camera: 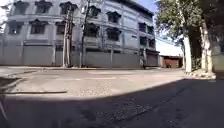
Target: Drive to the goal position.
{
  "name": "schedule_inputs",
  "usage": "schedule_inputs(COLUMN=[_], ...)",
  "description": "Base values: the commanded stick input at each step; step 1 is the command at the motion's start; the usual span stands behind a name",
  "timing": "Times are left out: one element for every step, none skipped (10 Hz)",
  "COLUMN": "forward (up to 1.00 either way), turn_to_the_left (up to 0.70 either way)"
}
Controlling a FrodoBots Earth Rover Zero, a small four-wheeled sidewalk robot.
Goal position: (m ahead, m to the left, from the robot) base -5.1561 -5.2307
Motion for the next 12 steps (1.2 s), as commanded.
schedule_inputs(forward=[0.0, 0.0, 0.0, 0.0, 0.0, 0.0, 0.0, 0.0, 0.0, 0.0, 0.0, 0.0], turn_to_the_left=[-0.96, -0.96, -0.96, -0.96, -0.96, -0.96, -0.96, -0.96, -0.96, -0.96, -0.96, -0.96])
